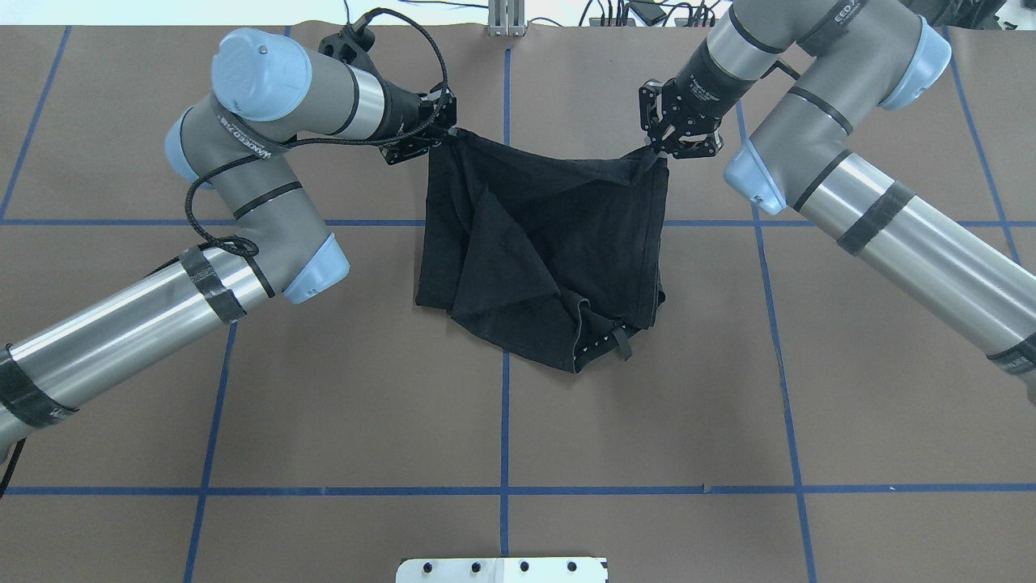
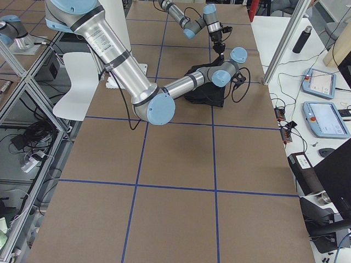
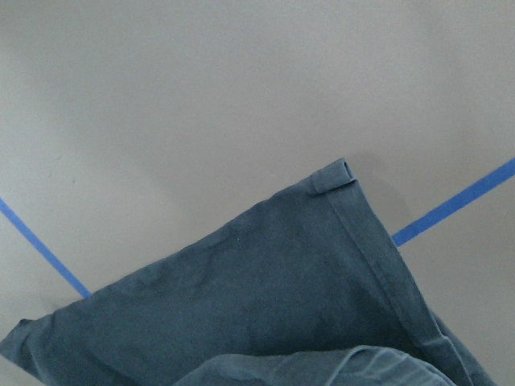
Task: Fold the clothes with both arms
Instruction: 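Lower both held corners onto the shirt's far edge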
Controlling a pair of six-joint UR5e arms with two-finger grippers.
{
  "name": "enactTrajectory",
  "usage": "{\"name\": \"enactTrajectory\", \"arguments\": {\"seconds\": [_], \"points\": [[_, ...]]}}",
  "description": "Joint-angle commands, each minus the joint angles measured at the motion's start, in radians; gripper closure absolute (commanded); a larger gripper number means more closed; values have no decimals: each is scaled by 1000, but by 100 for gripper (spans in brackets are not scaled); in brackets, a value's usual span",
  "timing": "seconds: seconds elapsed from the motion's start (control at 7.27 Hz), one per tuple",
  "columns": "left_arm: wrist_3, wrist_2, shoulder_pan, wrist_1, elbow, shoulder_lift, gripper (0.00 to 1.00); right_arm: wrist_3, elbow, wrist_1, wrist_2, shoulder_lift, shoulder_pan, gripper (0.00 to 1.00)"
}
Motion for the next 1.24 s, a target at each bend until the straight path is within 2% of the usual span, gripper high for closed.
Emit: {"name": "enactTrajectory", "arguments": {"seconds": [0.0,0.28,0.55,0.69,0.83,0.96,1.1], "points": [[1,2,-18,-23,53,-8,100,0,-54,1,-22,10,0,100],[-2,2,-17,-23,63,-31,100,1,-59,1,-24,20,0,100],[-50,2,-17,-23,134,-98,100,3,-59,0,-20,33,0,100],[-74,43,-17,-23,151,-113,100,1,-58,1,-18,33,0,73],[-81,66,-20,-22,165,-118,64,1,-58,1,-24,32,1,1],[-77,66,-32,-20,167,-118,1,3,-70,-2,-24,29,27,0],[-68,65,-52,-19,167,-117,0,0,-90,0,-23,29,50,0]]}}
